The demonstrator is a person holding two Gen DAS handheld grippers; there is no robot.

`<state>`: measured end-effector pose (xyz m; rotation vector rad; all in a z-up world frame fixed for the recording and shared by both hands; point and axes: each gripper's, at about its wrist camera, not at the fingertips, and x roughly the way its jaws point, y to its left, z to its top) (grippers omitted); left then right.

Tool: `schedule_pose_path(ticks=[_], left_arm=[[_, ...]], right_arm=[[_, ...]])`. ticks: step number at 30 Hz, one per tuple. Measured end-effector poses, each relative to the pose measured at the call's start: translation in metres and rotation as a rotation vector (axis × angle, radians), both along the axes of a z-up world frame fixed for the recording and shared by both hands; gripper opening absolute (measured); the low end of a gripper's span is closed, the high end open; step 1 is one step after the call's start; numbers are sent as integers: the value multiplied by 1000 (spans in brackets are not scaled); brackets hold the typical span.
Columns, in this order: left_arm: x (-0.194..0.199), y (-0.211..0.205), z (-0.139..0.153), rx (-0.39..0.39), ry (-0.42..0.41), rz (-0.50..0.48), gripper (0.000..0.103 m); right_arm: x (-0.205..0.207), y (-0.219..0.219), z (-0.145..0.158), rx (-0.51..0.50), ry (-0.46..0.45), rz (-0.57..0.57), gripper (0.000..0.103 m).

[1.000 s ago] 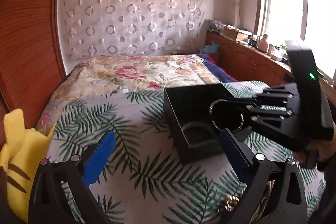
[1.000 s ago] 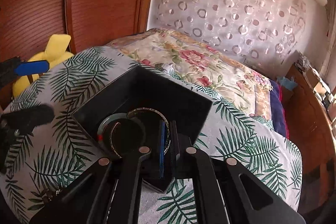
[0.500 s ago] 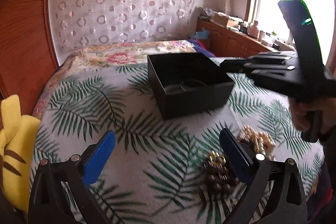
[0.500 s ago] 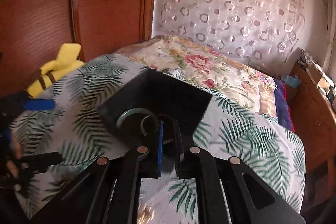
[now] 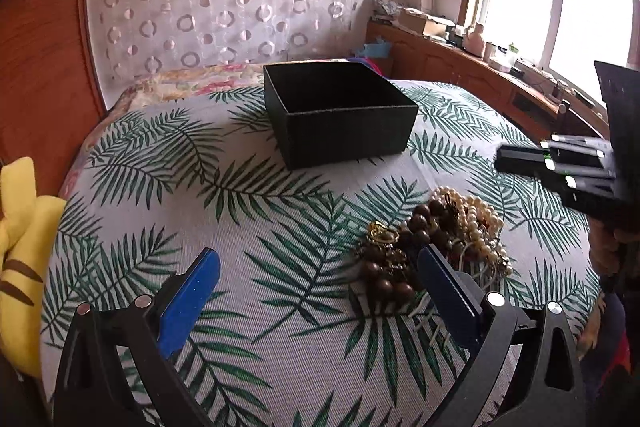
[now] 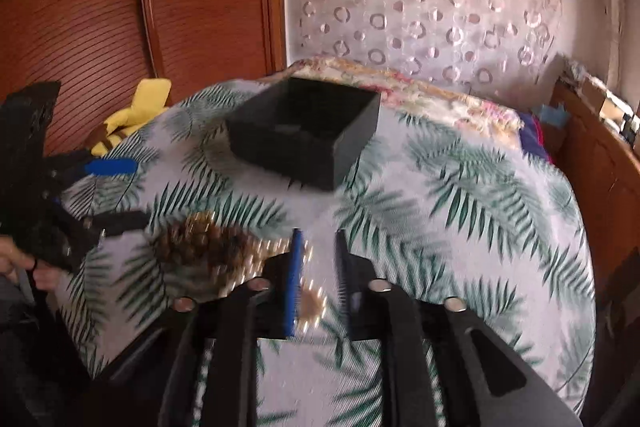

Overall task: Organize jewelry
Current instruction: 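Lower the right tool onto the pearl necklace and close it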

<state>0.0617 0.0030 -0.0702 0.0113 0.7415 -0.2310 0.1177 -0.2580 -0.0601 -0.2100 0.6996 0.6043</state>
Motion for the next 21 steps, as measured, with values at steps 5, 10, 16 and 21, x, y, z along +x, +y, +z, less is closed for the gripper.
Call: schedule_pose_path(ticks=[5, 10, 16, 21], left_arm=[[-4, -3, -2, 4, 7, -4, 95], [-7, -7, -4, 11, 9, -13, 95], [-9, -11, -4, 19, 5, -20, 95], [-9, -12, -4, 18, 4, -19, 95]], right_arm=[[-15, -3, -18, -15, 53, 16, 30], [-19, 4, -24, -27, 81, 39, 30], [-11, 16, -32, -65, 95, 39, 30], [-4, 15, -34, -27, 136, 51, 10]])
